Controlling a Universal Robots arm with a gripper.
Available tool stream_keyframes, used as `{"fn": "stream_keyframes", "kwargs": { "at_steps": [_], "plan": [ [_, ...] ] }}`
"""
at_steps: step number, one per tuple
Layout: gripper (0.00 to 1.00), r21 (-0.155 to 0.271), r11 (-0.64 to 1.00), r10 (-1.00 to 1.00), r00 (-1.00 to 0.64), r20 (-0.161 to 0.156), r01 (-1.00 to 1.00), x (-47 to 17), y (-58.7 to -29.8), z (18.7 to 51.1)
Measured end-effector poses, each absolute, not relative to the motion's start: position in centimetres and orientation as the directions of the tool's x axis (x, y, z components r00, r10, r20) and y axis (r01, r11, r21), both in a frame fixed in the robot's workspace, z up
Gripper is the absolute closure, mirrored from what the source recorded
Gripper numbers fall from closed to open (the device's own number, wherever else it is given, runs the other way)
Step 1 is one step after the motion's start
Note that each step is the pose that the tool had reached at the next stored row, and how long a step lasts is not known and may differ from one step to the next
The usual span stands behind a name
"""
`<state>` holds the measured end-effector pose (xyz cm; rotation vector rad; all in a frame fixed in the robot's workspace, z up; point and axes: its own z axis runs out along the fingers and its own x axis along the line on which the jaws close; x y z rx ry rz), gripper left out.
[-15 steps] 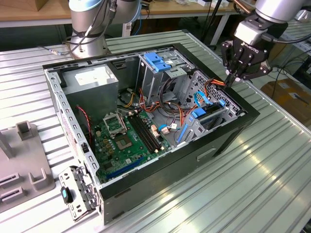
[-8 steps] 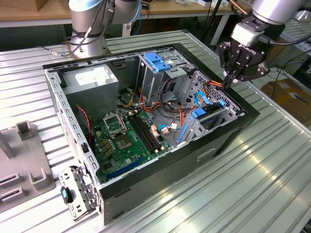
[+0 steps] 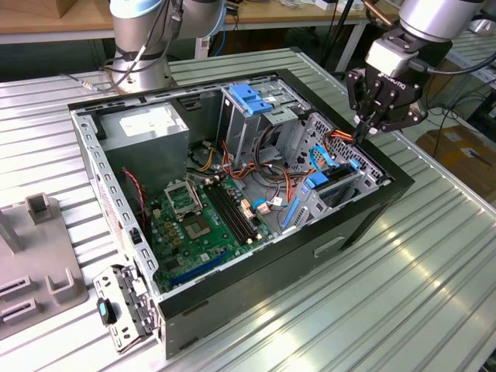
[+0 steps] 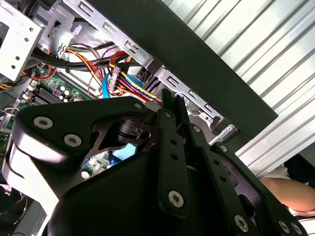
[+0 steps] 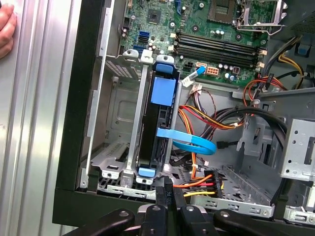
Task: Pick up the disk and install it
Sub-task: 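Insert the second disk wire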
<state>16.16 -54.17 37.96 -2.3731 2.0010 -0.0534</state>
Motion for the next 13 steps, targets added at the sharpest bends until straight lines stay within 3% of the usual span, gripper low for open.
{"fn": "stream_keyframes", "kwargs": {
  "at_steps": [13],
  "plan": [
    [0.83,-0.05,-0.169,-0.986,0.169,0.002,-0.984,15.84,-54.17,37.89]
  ]
}}
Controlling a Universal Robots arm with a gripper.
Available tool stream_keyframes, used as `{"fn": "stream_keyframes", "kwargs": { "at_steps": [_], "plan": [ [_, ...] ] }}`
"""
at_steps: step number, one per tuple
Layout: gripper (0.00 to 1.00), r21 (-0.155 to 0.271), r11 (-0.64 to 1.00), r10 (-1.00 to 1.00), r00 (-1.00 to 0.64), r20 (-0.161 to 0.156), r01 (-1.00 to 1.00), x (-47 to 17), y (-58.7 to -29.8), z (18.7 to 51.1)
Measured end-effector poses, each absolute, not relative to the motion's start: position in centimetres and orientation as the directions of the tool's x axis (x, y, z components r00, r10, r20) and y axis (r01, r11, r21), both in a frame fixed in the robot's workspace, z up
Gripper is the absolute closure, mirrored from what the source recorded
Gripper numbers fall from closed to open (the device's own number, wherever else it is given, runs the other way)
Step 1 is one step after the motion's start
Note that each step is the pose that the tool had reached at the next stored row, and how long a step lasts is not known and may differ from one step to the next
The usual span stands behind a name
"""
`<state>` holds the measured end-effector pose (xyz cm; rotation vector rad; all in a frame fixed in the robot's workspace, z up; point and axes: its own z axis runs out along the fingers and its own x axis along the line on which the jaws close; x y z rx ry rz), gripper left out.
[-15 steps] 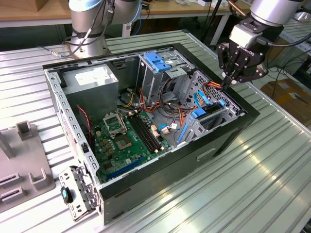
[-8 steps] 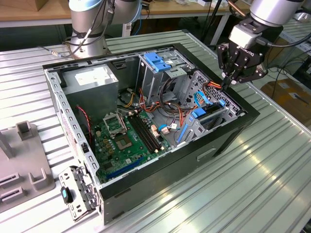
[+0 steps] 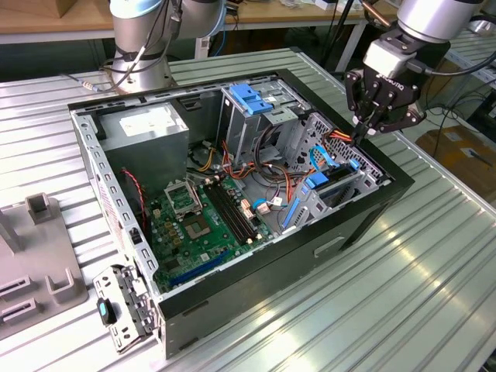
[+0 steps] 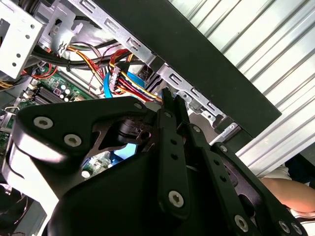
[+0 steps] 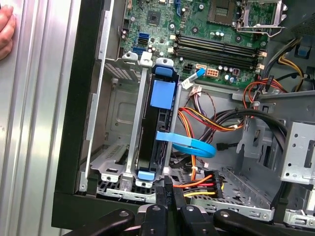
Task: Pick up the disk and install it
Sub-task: 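Insert the second disk wire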
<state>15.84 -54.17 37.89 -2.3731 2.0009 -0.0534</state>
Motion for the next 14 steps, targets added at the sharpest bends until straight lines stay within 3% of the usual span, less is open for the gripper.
{"fn": "stream_keyframes", "kwargs": {
  "at_steps": [14],
  "plan": [
    [0.83,-0.053,-0.169,-0.986,0.169,0.003,-0.984,15.29,-54.18,37.82]
  ]
}}
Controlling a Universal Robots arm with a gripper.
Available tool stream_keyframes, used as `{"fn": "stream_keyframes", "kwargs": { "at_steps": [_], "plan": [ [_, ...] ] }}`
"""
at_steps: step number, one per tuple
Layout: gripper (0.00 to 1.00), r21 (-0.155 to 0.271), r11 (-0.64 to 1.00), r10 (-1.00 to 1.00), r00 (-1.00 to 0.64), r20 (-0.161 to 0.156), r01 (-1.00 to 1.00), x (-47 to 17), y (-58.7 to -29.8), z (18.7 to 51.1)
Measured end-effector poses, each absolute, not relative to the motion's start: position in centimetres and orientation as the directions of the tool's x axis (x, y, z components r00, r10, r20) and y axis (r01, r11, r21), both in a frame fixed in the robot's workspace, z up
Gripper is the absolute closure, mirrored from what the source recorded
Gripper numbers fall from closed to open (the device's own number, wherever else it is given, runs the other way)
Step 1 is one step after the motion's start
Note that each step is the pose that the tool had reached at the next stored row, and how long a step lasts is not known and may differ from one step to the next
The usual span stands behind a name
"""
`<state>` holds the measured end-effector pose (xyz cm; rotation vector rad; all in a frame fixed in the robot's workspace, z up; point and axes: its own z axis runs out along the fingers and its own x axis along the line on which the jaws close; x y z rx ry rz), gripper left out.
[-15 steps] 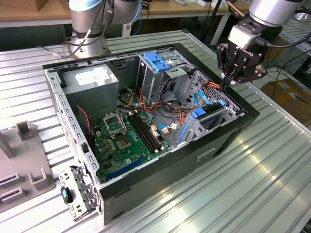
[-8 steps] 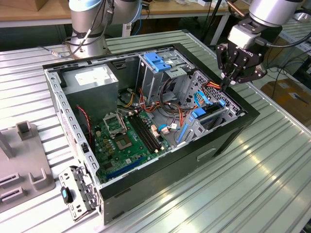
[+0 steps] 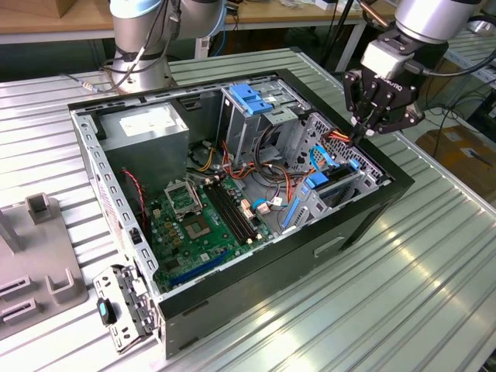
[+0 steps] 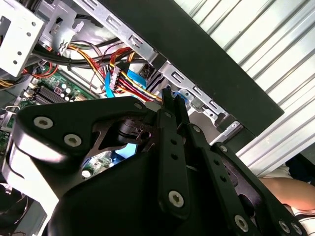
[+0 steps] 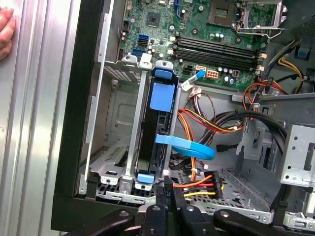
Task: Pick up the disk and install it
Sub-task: 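Insert the second disk wire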
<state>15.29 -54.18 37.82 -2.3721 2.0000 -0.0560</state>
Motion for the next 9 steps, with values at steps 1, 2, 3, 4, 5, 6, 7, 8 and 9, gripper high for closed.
{"fn": "stream_keyframes", "kwargs": {
  "at_steps": [1,2,3,4,5,6,7,8,9],
  "plan": [
    [0.83,-0.054,-0.169,-0.986,0.169,0.003,-0.984,15.0,-54.2,37.8],
    [0.83,-0.056,-0.169,-0.986,0.169,0.003,-0.984,14.7,-54.2,37.6],
    [0.83,-0.057,-0.169,-0.986,0.169,0.003,-0.984,14.6,-54.2,37.4],
    [0.83,-0.058,-0.169,-0.986,0.169,0.004,-0.984,14.5,-54.2,37.1],
    [0.83,-0.058,-0.169,-0.986,0.169,0.004,-0.984,14.5,-54.3,36.8],
    [0.83,-0.058,-0.169,-0.986,0.169,0.004,-0.984,14.4,-54.4,36.5],
    [0.83,-0.058,-0.169,-0.986,0.169,0.004,-0.984,14.4,-54.4,36.4],
    [0.83,-0.058,-0.169,-0.986,0.169,0.004,-0.984,14.3,-54.4,36.4],
    [0.83,-0.058,-0.169,-0.986,0.169,0.004,-0.984,14.3,-54.4,36.4]
  ]
}}
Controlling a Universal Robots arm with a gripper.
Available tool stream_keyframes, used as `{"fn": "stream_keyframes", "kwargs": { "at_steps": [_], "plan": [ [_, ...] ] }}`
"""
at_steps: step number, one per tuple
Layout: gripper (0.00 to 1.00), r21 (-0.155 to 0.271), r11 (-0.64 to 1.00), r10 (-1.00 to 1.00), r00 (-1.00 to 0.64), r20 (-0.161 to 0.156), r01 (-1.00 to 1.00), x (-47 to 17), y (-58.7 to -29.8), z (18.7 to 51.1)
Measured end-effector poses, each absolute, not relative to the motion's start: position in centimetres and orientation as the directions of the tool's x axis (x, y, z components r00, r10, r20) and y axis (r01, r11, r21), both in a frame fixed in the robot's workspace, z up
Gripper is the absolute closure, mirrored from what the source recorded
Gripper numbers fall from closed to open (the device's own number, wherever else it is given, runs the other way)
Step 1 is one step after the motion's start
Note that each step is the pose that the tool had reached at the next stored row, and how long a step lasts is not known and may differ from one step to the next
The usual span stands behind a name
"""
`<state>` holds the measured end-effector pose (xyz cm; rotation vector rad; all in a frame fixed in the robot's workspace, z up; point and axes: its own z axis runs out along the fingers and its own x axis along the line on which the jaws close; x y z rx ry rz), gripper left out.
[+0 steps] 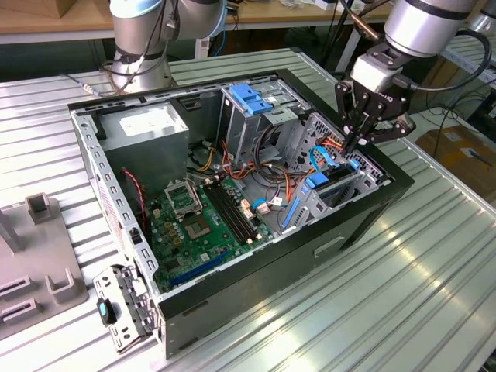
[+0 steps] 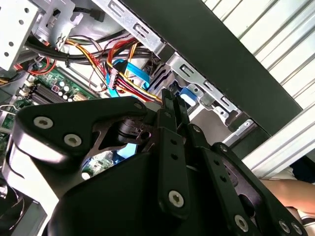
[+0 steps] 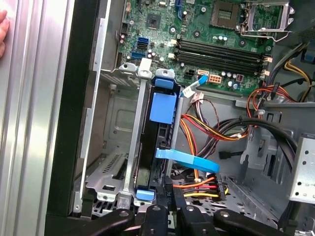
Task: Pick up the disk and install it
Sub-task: 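Insert the second disk wire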
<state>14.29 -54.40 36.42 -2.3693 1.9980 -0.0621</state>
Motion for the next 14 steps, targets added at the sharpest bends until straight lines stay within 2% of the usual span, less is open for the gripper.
{"fn": "stream_keyframes", "kwargs": {
  "at_steps": [14],
  "plan": [
    [0.83,-0.058,-0.169,-0.986,0.169,0.005,-0.984,13.51,-54.9,35.75]
  ]
}}
